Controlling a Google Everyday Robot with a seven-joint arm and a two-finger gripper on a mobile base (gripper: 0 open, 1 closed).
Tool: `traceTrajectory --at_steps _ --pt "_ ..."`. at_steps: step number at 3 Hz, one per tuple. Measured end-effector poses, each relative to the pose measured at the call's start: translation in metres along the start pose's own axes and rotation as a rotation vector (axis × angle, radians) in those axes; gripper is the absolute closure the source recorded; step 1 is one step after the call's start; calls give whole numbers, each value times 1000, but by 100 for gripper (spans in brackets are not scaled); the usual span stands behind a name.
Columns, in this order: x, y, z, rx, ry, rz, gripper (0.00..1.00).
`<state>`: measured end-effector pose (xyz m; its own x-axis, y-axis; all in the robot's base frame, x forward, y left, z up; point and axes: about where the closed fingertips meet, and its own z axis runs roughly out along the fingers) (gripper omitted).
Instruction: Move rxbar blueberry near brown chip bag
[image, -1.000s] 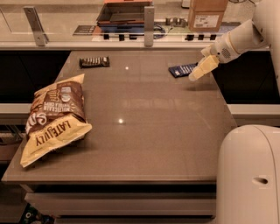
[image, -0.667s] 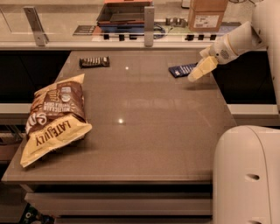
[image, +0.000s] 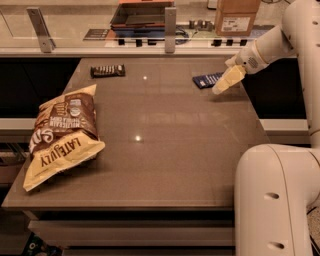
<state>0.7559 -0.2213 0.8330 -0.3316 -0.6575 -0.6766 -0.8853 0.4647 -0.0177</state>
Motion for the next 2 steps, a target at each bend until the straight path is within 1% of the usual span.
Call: traceTrajectory --at_steps 1,2 --pt "0 0 0 0 0 0 0" --pt "-1 -1 5 0 -3 1 17"
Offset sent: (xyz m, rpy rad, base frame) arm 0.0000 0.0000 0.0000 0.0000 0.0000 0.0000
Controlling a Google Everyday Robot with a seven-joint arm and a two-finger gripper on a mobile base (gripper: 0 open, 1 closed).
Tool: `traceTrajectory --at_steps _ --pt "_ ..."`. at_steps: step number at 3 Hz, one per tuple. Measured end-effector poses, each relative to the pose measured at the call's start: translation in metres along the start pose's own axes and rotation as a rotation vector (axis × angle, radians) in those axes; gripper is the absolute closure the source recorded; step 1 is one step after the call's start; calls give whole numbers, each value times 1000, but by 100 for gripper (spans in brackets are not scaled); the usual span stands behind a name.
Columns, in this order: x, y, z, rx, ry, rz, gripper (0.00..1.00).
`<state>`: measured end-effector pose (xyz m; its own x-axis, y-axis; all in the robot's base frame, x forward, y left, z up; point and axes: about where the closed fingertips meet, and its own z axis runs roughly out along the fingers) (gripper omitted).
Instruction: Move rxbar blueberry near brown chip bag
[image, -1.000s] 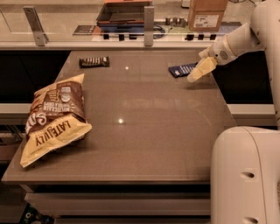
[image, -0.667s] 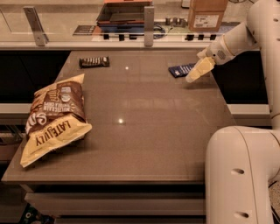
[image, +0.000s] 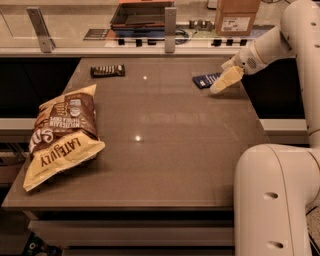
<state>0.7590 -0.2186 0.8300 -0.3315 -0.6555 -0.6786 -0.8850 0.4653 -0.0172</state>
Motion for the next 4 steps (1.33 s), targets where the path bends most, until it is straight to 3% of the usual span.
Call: traceTrajectory --at_steps 3,4 --pt "-2 -3 14 -3 -6 2 87" --pt "-3 -3 15 -4 -6 3 100"
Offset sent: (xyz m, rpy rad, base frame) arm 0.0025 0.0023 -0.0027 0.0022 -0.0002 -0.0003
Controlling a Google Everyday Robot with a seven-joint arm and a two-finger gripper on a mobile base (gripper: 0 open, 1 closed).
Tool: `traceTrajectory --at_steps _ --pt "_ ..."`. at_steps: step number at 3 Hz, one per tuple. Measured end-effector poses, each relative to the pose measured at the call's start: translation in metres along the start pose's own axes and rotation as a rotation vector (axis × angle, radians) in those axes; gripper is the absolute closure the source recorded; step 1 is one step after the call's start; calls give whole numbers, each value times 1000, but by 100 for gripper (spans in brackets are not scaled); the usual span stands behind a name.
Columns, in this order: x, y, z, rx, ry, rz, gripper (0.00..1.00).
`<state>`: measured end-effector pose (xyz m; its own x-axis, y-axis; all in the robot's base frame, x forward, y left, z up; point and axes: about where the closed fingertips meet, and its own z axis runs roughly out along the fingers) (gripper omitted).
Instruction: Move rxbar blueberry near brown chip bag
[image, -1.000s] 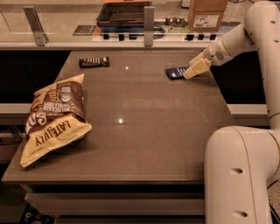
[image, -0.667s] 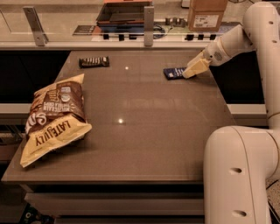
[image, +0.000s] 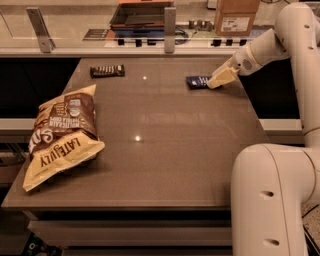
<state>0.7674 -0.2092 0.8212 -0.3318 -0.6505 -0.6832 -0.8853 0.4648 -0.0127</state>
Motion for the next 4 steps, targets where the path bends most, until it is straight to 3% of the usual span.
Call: traceTrajectory --at_steps 3,4 --pt "0 0 0 0 0 0 100" --pt "-8 0 -29 51 10 1 100"
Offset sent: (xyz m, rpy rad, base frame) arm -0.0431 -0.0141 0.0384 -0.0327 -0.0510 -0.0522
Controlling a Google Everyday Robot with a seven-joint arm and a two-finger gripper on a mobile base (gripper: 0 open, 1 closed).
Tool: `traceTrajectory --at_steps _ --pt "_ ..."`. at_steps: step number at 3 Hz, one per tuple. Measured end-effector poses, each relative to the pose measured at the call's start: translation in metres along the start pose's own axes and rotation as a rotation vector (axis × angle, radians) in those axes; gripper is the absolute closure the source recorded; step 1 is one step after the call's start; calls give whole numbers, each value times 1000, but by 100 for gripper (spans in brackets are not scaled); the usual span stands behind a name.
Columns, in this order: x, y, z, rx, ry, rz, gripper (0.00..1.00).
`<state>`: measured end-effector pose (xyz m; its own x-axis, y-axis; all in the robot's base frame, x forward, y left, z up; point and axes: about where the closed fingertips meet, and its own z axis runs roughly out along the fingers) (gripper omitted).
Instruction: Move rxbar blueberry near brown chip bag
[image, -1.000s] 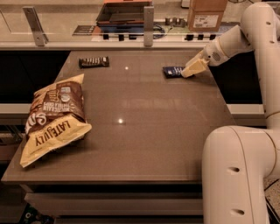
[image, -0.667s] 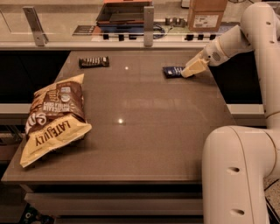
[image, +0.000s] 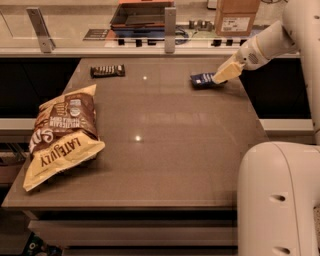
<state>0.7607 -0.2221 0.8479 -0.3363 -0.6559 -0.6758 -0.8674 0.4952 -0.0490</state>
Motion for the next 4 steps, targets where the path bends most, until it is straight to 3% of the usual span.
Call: traceTrajectory --at_steps 2,3,4 --pt "-9 12 -44 77 28 7 100" --pt "-13 31 -51 73 21 -12 100" --pt "-9 41 -40 47 33 -7 84"
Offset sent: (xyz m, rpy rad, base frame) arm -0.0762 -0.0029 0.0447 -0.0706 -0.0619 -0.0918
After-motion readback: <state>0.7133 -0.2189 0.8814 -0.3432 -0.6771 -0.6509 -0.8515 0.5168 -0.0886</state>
